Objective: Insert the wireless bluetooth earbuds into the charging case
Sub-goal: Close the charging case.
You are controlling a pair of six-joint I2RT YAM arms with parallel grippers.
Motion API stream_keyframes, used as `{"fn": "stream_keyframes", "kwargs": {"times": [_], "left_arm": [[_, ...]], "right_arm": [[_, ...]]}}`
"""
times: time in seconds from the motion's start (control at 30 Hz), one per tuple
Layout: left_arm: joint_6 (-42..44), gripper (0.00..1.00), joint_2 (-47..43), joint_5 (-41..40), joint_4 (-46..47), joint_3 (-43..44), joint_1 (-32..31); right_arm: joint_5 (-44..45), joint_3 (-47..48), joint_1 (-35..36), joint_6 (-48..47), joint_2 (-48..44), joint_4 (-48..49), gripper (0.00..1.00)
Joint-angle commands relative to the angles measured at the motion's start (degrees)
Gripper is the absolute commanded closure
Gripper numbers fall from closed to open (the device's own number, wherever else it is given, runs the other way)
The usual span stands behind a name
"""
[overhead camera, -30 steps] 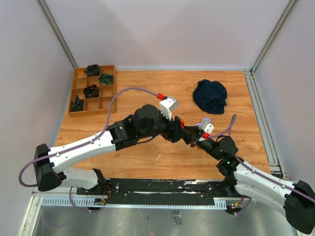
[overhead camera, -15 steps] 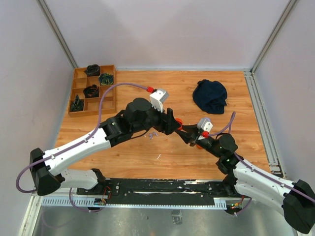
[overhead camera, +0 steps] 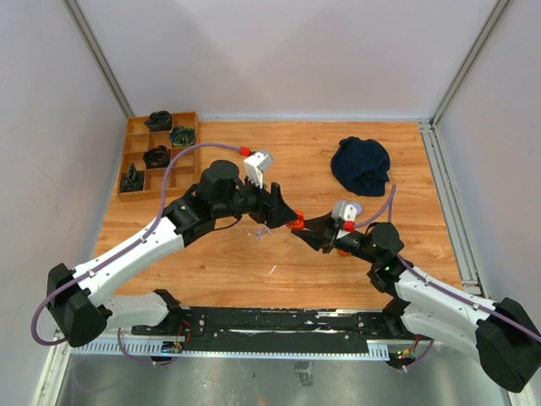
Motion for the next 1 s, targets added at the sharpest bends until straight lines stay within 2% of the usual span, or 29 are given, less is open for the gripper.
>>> {"fn": "stream_keyframes", "kwargs": {"times": [0.0,0.23,0.53,0.97], "left_arm": [[-0.5,0.25,0.8,9.1,4.3,-1.0,0.9],[-0.5,0.29,2.8,14.0,5.8,-1.8,1.0],[0.5,0.41,2.6,16.8,7.8,-2.4,1.0],[3.3,0.42,-2.7,16.5,12.0,-5.6,1.2]], "right_arm": [[-4.8,2.4,-1.5,3.5,1.2,5.6,0.92],[-7.2,2.3,-2.7,7.1,3.6,9.8,0.91],[-9.8,1.3,-4.3,9.6,5.1,11.0,0.91],[-14.6,1.0,-6.5,12.9,6.1,8.4,0.91]]}}
